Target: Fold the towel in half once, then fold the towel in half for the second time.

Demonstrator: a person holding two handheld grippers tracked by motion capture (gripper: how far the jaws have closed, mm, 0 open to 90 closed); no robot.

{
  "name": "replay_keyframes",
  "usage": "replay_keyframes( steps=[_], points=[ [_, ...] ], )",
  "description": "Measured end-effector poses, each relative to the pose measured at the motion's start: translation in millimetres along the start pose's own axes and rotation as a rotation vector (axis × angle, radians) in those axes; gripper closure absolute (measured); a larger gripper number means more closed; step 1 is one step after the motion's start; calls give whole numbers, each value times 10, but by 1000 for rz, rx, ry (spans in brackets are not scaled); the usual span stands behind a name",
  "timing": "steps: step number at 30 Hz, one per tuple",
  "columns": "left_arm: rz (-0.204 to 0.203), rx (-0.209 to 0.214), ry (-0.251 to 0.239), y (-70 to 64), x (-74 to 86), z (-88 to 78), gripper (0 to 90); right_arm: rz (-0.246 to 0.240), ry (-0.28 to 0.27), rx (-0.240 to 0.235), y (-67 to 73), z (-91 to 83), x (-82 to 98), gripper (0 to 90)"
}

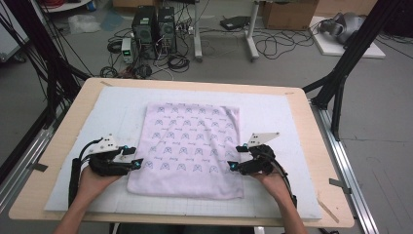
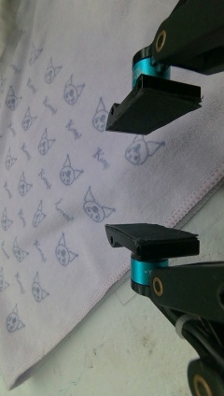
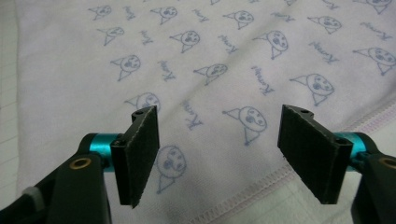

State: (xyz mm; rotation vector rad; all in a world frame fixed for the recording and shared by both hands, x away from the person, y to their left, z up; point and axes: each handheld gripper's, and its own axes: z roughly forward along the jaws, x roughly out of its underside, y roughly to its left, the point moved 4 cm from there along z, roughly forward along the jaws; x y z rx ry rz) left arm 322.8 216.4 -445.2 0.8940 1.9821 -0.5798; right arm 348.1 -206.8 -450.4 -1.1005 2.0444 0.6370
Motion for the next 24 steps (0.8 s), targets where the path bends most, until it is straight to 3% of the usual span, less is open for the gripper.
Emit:
replay_keyframes(
  steps=[16, 24],
  points=[
    [12, 11, 8, -15, -23, 57, 428, -11, 20, 5, 38, 8, 9, 255],
    [27, 14, 17, 3, -40, 71, 421, 6, 5, 16, -32, 3, 15, 252]
  ],
)
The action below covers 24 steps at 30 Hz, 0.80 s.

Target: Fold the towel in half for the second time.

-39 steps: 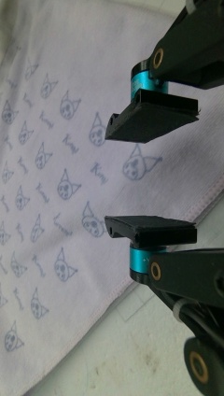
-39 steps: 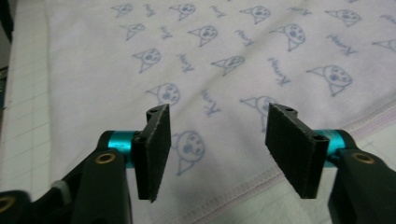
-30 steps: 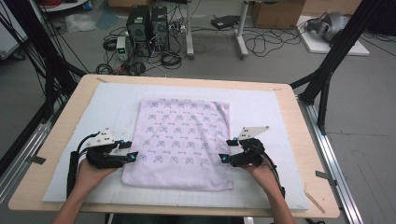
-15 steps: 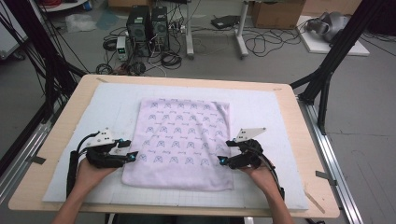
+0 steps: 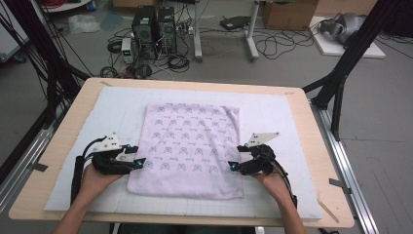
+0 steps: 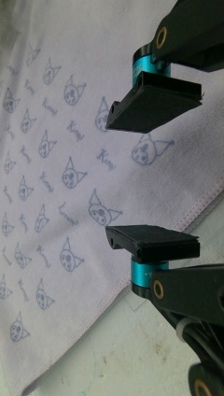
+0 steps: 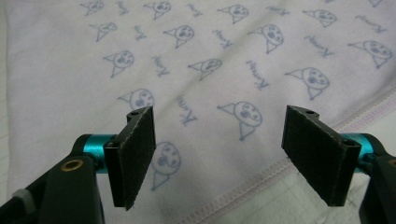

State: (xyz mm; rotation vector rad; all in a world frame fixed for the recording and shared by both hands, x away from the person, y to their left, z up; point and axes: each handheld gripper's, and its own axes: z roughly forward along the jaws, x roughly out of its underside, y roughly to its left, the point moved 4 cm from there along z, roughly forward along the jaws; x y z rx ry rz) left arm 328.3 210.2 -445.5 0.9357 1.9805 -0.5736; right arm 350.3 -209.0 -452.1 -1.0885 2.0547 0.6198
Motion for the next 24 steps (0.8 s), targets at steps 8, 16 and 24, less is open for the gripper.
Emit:
replay_keyframes(
  steps=[8, 16, 24],
  points=[
    [-9, -3, -7, 22, -15, -34, 421, 20, 1, -3, -97, 47, -58, 227],
    [-21, -23, 6, 205, -117, -28, 429, 43, 10, -14, -269, 81, -148, 225],
    [-46, -63, -8, 462, -386, 73, 442, 70, 11, 37, -599, 54, -411, 216]
  ],
)
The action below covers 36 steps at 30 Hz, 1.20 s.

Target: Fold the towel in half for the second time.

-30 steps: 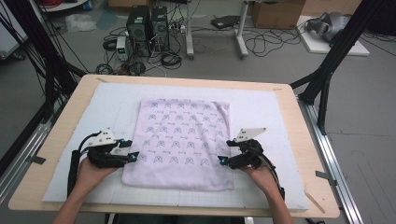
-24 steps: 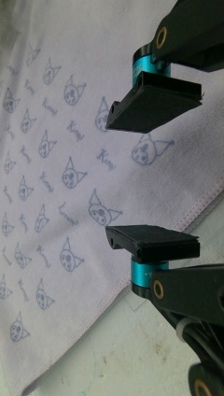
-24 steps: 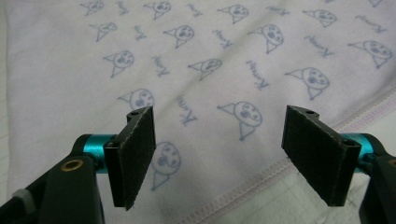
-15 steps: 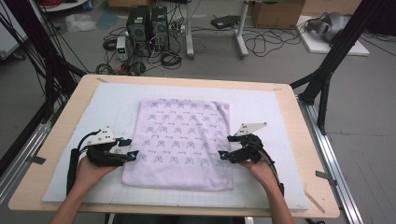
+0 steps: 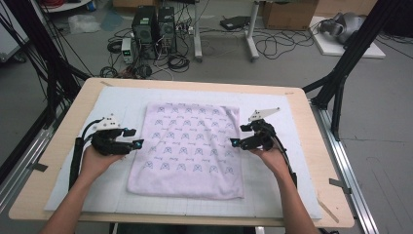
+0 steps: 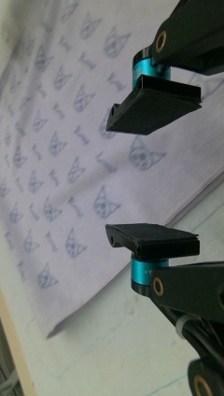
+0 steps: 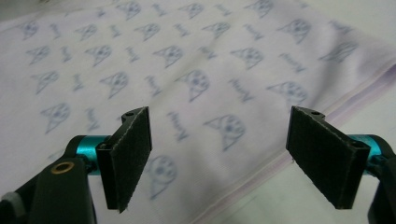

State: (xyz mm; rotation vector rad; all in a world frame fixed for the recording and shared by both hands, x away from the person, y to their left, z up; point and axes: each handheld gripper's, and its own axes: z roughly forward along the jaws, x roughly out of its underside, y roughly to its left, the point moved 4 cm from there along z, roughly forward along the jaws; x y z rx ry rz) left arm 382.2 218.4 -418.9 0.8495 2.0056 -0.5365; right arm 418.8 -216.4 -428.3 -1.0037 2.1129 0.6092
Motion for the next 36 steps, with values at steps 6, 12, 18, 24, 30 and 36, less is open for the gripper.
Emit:
replay_keyframes(
  steps=[6, 12, 18, 24, 30, 36],
  points=[
    [-11, -19, -7, 246, -282, 91, 503, -11, 21, 38, -211, -4, -283, 227],
    [-43, -57, 25, 509, -484, 209, 509, -9, 25, 73, -448, 19, -575, 252],
    [-116, -104, 77, 712, -337, 414, 532, 12, 61, 103, -639, 229, -501, 283],
    [-164, -110, 114, 783, -196, 658, 522, 47, 74, 135, -755, 417, -295, 303],
    [-197, -107, 176, 808, -60, 833, 531, 74, 95, 169, -808, 518, -125, 299],
    [-176, -142, 183, 790, -23, 887, 576, 97, 98, 189, -830, 555, -18, 340]
  ],
)
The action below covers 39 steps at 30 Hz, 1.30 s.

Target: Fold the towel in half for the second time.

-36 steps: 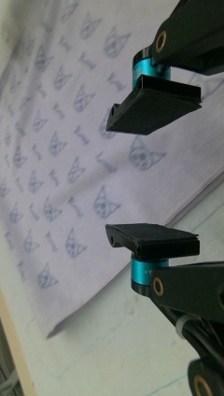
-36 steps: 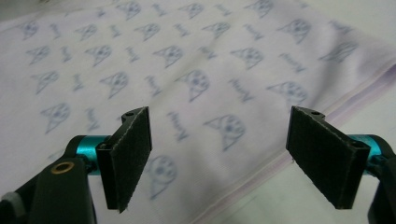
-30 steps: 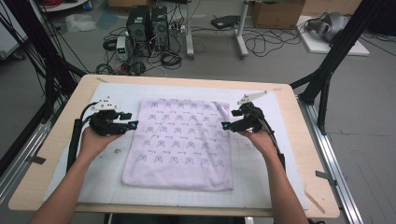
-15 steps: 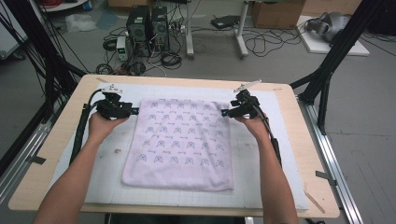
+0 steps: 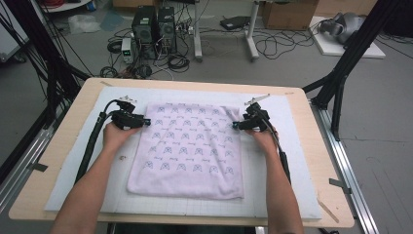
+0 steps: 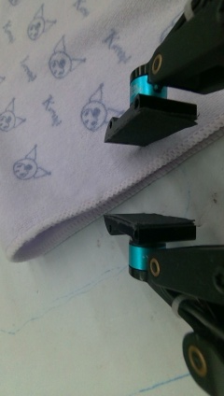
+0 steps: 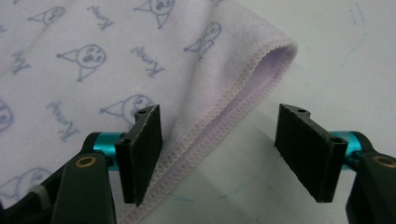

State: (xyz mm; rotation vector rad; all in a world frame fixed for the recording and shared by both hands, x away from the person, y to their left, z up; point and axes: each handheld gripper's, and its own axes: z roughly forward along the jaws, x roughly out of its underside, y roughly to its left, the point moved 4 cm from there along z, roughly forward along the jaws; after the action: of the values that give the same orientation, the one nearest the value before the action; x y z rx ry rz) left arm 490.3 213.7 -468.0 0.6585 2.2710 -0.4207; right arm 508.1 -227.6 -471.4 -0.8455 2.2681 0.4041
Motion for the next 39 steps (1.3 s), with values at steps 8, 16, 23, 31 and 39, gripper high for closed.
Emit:
replay_keyframes(
  steps=[8, 16, 23, 31, 39],
  points=[
    [20, 59, 5, -54, 2, 8, 833, -11, 5, -65, 63, -15, -10, 642],
    [11, 63, -2, -46, -11, -15, 854, -7, 21, -133, 92, -18, -37, 836],
    [20, 77, -103, -71, -143, -224, 857, -53, -37, -103, 134, -216, -174, 848],
    [92, 125, -167, -245, -147, -605, 858, -54, -79, -169, 286, -667, -218, 849],
    [117, 216, -164, -492, 405, -931, 857, -80, -48, -261, 694, -882, 218, 848]
  ],
)
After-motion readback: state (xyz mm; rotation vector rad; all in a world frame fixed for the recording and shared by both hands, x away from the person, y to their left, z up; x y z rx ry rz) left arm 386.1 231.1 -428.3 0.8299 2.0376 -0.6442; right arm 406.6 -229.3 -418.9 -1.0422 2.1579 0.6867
